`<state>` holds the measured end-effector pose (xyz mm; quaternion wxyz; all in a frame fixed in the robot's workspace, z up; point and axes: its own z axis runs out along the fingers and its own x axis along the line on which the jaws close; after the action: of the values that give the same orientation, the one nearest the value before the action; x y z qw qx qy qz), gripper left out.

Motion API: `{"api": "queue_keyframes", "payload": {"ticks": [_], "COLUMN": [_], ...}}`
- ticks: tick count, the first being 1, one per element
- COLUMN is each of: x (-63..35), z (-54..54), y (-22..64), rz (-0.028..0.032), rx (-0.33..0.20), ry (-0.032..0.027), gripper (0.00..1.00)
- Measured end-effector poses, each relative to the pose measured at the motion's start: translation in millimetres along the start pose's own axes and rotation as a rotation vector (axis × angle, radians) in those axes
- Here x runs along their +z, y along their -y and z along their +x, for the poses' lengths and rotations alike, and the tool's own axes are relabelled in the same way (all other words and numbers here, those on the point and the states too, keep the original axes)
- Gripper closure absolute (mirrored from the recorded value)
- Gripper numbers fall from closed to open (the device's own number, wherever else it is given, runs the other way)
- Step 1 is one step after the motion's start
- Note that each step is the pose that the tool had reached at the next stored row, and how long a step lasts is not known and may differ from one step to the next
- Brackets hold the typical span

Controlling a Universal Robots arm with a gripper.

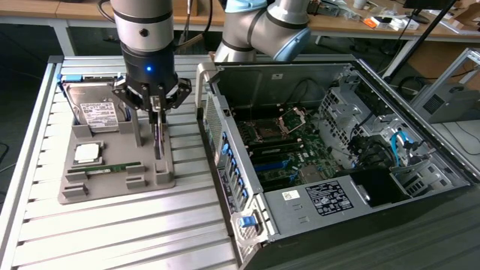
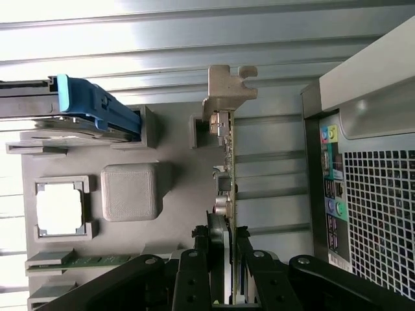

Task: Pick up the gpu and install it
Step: 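Pick up the gpu and move the gpu toward the slot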

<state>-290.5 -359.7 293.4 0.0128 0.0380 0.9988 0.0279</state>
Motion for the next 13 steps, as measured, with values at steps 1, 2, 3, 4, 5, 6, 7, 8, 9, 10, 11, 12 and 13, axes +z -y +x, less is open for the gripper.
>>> {"api": "queue_keyframes", "payload": {"ticks": [1, 2, 3, 4, 5, 6, 7, 8, 9, 10, 11, 12, 13], "x": [-0.4, -0.7, -1.3, -1.8, -2.4, -3.1, -3.5, -4.1, -4.6, -5.2, -5.8, -6.4, -7.0], "z": [0.0, 0.0, 0.0, 0.0, -0.2, -0.3, -0.4, -0.4, -0.4, -0.4, -0.4, -0.5, -0.5], "y": [0.0, 0.0, -0.1, -0.1, -0.1, -0.2, -0.2, -0.3, -0.3, -0.3, -0.4, -0.4, -0.4], "rz": [-0.0001, -0.0001, -0.0001, -0.0002, -0.0004, -0.0006, -0.0010, -0.0013, -0.0016, -0.0019, -0.0019, -0.0021, -0.0023], "rx": [0.000, 0.000, 0.000, 0.000, 0.000, 0.000, 0.000, 0.000, 0.000, 0.000, 0.000, 0.000, 0.000], "ry": [0.0002, 0.0001, 0.0001, 0.0001, 0.0000, 0.0000, 0.0001, 0.0000, 0.0001, 0.0001, 0.0000, 0.0000, 0.0000], "gripper": [0.73, 0.73, 0.73, 0.73, 0.73, 0.73, 0.73, 0.73, 0.73, 0.73, 0.73, 0.73, 0.73]}}
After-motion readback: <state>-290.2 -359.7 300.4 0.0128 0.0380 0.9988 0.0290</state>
